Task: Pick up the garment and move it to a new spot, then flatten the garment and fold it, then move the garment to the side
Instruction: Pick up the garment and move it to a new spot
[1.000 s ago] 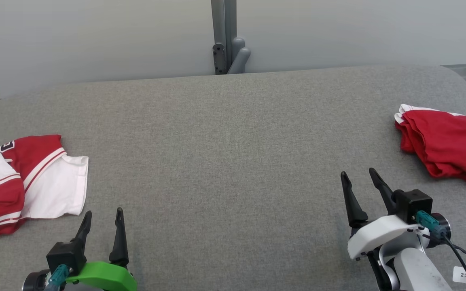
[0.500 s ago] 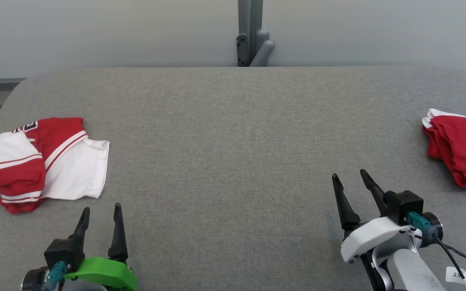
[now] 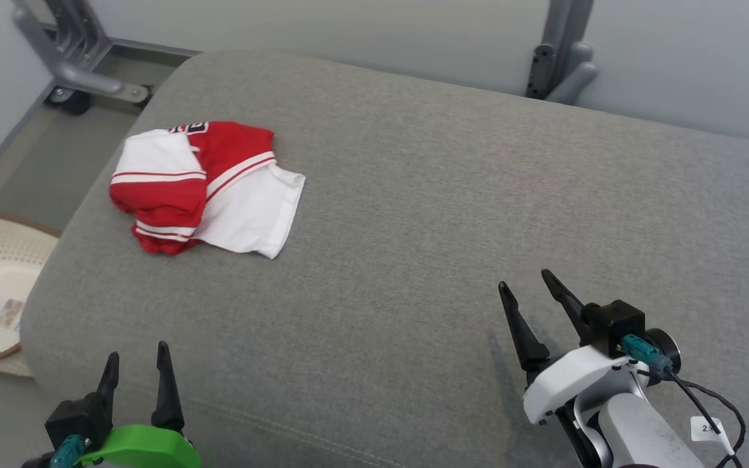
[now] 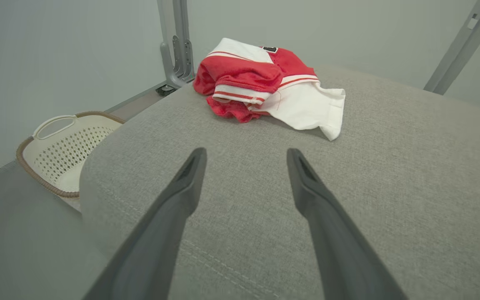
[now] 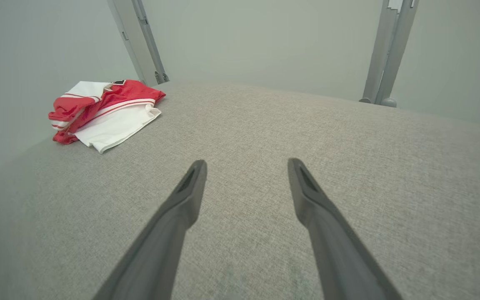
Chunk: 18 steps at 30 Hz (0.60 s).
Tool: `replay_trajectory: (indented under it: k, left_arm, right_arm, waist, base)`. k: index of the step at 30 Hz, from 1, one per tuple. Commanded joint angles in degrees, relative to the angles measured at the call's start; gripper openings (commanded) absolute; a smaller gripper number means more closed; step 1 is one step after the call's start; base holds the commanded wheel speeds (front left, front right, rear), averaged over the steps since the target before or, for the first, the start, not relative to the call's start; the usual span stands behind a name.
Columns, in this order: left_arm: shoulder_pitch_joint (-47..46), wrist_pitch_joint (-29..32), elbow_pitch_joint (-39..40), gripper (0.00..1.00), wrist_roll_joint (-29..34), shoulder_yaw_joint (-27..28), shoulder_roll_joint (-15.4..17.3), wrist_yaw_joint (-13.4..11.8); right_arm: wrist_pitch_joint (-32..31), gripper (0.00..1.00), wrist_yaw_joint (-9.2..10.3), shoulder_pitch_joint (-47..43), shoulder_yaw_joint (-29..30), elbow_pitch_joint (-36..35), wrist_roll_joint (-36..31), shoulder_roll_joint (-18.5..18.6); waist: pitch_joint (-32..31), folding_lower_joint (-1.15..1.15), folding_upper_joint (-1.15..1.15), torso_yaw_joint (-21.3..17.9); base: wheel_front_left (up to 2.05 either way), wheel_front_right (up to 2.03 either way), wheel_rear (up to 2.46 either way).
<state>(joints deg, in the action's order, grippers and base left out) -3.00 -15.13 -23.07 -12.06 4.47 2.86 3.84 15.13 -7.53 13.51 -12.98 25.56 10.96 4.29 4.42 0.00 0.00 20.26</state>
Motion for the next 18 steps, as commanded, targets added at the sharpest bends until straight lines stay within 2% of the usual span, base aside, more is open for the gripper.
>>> replay_trajectory:
  k: [1,5,9,18]
  left_arm:
    - [0.5,0.01,-0.16,1.0,-0.54,0.27,0.1,-0.17]
    - [1.6,0.01,0.38,1.0,-0.82,0.93,0.1,0.44]
    - [2.15,0.01,0.14,1.0,-1.23,1.29,0.1,0.64]
    - [-1.28,0.01,-2.53,1.0,-5.14,-0.45,0.11,2.68]
  right_arm:
    - [0.01,1.0,0.09,0.38,-0.15,0.21,0.51,0.34]
    - [0.01,1.0,0.09,0.5,-1.03,0.38,1.35,0.31]
    - [0.01,1.0,0.09,0.34,-1.33,0.46,1.65,0.1]
    - [0.01,1.0,0.09,1.63,-0.78,-0.24,2.39,0.91]
  waist:
    - [0.82,0.0,0.0,7.56]
    - [0.66,0.0,0.0,10.09]
    - [0.64,0.0,0.0,10.53]
    - [3.25,0.0,0.0,6.32]
  base:
    - [0.0,0.0,0.0]
    - [0.0,0.0,0.0]
    - [0.0,0.0,0.0]
    - [0.0,0.0,0.0]
